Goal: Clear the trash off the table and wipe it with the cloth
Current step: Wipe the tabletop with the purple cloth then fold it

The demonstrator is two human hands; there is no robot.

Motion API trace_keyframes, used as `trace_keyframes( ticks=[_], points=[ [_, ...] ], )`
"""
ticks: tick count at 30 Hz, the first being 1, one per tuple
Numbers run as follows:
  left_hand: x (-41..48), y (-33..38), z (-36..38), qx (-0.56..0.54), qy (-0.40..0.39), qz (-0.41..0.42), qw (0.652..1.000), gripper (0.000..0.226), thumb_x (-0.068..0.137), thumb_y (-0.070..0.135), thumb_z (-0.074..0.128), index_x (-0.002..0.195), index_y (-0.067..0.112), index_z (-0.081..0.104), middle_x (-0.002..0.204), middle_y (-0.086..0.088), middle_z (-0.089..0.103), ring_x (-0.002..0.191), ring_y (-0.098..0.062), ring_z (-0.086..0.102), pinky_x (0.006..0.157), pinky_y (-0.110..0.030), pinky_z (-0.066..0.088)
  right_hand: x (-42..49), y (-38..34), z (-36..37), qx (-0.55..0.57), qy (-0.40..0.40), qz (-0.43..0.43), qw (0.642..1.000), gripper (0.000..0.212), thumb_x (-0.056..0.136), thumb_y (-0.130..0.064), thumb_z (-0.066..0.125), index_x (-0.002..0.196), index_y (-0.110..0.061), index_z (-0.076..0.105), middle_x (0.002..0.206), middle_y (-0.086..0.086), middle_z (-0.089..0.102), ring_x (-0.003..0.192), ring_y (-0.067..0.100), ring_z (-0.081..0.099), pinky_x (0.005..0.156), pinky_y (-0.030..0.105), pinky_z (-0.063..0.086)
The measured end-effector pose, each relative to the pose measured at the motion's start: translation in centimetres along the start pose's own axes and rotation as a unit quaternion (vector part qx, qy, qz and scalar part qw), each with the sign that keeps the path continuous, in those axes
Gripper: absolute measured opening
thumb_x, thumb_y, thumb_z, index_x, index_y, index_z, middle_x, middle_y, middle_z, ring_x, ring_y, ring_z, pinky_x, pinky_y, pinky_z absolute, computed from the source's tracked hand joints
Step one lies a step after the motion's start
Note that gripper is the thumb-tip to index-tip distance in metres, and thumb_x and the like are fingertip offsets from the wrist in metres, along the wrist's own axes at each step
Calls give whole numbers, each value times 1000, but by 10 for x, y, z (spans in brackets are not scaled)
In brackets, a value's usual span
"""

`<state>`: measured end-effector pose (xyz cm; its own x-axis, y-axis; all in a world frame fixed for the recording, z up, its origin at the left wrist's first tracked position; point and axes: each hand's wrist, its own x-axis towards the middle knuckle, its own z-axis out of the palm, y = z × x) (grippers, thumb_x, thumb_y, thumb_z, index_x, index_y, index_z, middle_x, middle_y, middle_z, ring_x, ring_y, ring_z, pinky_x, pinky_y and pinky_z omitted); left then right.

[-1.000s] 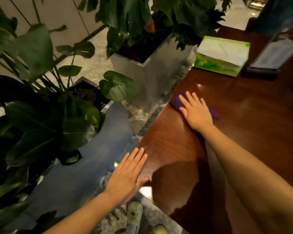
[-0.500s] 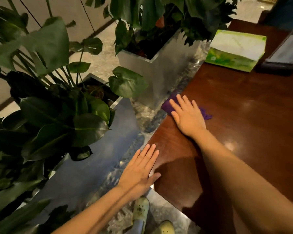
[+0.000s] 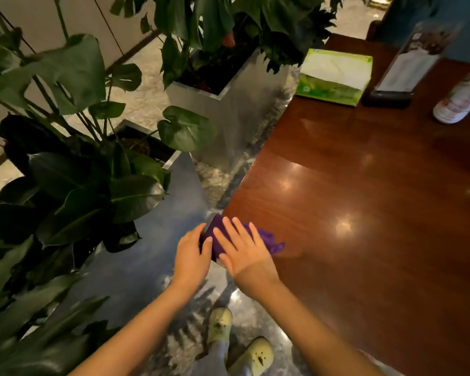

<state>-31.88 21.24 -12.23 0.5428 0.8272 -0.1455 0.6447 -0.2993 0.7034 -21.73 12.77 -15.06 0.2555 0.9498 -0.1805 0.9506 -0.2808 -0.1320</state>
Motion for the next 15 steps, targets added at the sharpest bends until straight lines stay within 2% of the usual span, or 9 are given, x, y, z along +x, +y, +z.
trace_keyframes(
  ticks=[3,7,15],
  points=[
    [-6,-5,-2,65,-10,11,998,30,92,16,51,121,11,58,112,-10,62,105,-26,54,89,-35,44,-18,-6,-2,-4,6,-2,1000,57,87,-42,26,134,-20,51,141,4,51,131,21,47,105,46,39],
    [-16,0,6,162,-19,71,984,31,88,15,59,119,9,59,109,-10,59,103,-28,50,90,-36,41,-43,1,-2,-2,4,12,1000,57,87,-43,28,133,-19,52,142,3,50,131,19,48,107,41,38],
    [-28,39,51,131,-119,114,978,32,88,13,56,120,11,56,113,-6,54,109,-23,49,92,-29,37,-103,40,2,17,24,76,997,57,89,-44,28,139,-19,42,148,2,42,135,21,42,109,45,34]
  ],
)
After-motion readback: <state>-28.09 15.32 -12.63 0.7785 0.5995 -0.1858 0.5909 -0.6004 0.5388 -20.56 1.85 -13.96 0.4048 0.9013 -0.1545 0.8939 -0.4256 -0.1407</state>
